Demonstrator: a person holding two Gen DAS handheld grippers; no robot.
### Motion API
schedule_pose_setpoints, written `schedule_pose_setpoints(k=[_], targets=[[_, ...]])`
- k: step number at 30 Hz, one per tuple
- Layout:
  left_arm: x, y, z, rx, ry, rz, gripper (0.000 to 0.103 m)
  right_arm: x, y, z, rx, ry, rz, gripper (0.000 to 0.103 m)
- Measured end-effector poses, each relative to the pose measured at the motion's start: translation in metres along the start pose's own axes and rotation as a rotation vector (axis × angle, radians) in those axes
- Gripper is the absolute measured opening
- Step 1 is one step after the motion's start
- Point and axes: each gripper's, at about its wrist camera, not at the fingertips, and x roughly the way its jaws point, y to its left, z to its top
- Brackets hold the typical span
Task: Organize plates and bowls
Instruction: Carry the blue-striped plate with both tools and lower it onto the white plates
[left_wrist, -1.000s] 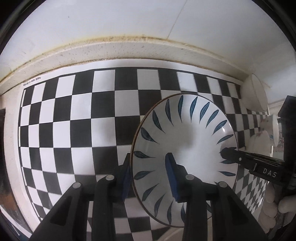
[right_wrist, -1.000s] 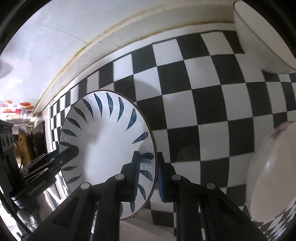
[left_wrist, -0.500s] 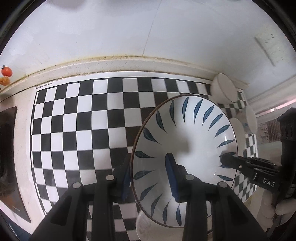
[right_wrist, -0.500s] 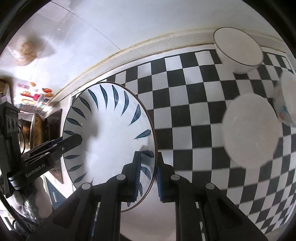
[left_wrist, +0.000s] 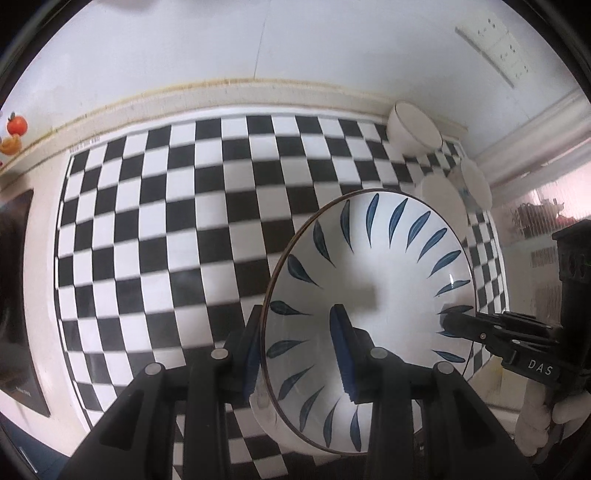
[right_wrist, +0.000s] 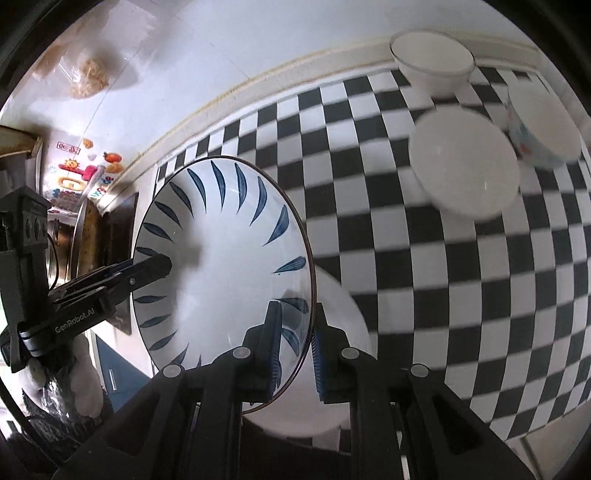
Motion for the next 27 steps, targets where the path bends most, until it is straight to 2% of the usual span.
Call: schedule_pose_setpoints(k=[5, 13, 27], targets=[[0.020, 0.002, -0.023, -0.013, 0.061, 0.007, 0.032, 0.021, -0.011, -0.026, 0.011, 0.054, -0.012, 0.017], [0.054, 0.002, -0.049, -0.007, 0.151, 0.047, 0.032, 0.055, -0.027, -0.048, 0.022, 0.115, -0.039, 0.017], [0.080, -0.004, -0.059, -0.003, 0.220, 0.077, 0.032, 0.081, -0.035, -0.050, 0.016, 0.163, -0.084, 0.017]])
